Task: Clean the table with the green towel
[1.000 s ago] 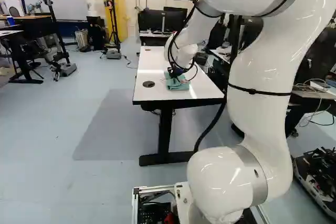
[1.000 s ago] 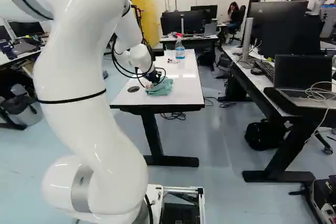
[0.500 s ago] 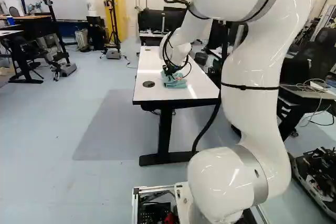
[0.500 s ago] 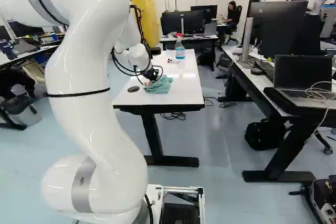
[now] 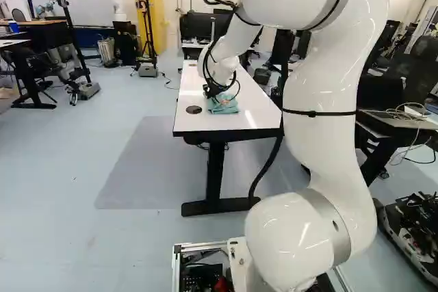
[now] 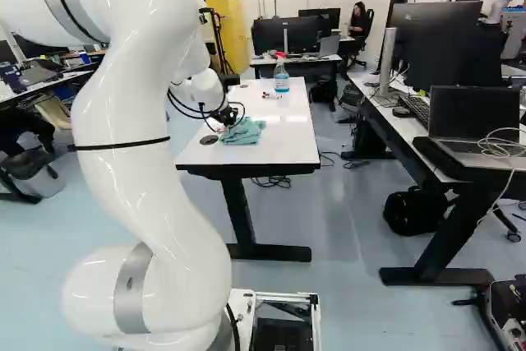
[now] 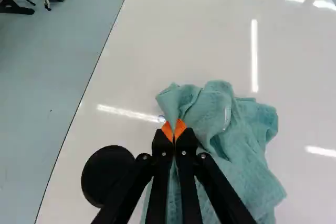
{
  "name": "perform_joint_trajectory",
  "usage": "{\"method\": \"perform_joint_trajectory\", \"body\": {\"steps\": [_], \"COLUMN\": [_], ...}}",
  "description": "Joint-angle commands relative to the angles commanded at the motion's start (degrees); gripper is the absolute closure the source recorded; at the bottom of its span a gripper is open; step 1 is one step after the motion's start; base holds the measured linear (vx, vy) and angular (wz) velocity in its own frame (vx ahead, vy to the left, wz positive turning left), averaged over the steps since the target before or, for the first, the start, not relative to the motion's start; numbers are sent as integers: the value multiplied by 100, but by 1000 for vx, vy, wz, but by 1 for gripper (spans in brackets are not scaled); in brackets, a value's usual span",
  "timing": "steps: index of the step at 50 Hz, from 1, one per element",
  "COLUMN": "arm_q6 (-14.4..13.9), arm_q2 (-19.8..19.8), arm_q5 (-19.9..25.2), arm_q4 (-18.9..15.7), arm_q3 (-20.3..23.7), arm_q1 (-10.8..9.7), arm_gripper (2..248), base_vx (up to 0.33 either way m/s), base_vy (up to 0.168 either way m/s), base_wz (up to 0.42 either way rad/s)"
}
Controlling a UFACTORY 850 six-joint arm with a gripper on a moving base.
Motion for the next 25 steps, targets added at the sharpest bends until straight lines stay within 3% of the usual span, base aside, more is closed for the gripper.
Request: {"method": "perform_joint_trajectory", "body": {"steps": [25], "arm_q6": [0], "arm_q2": [426], "arm_q5": [0], "arm_q4": [0], "arm_q3": [534], "arm_q1": [291], "arm_gripper": [226], "base_vx": [0], "base_vy": [0], "base_wz": [0]}}
